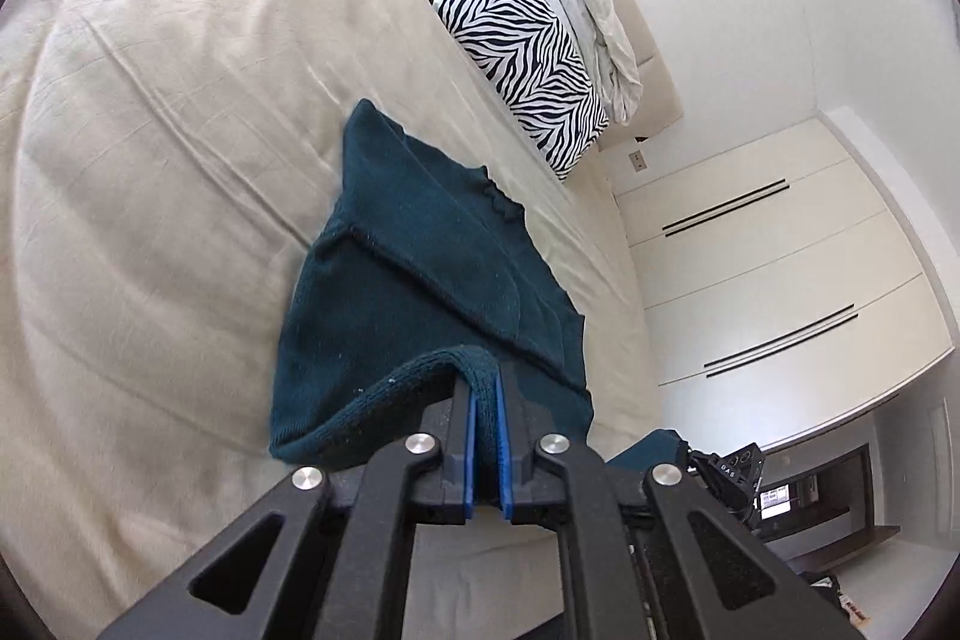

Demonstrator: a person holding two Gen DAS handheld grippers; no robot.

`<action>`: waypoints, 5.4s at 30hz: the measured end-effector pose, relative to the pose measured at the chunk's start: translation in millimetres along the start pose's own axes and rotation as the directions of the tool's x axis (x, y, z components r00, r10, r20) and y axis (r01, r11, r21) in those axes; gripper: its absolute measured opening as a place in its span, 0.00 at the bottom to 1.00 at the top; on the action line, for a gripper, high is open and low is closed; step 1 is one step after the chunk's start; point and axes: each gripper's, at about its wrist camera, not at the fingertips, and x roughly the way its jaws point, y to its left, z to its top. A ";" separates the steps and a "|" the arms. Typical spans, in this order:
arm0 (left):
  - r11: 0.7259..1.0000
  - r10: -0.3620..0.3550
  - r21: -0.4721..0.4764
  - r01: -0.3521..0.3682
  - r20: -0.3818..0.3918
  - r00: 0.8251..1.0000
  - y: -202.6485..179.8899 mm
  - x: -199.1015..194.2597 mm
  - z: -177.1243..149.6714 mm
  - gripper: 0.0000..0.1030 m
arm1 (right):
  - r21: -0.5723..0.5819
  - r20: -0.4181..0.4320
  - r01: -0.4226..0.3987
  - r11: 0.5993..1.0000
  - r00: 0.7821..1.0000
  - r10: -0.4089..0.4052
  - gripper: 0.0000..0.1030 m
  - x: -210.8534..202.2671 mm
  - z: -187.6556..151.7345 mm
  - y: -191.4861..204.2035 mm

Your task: Fold small clothes

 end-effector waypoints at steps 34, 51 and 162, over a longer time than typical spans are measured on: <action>0.970 0.224 0.074 -0.231 0.086 0.971 33.4 146.4 118.1 0.64 | 0.095 0.113 0.203 0.974 0.970 -0.214 0.58 204.8 155.4 -53.1; 0.885 0.380 0.262 -0.385 0.071 0.922 35.6 130.5 37.9 0.36 | -0.274 0.046 0.437 0.857 0.896 -0.442 0.31 158.7 47.2 -46.1; 0.812 0.334 0.455 -0.365 0.149 0.930 -39.4 180.0 32.3 0.48 | -0.038 -0.062 -0.107 0.994 0.993 0.104 0.19 252.5 74.6 15.5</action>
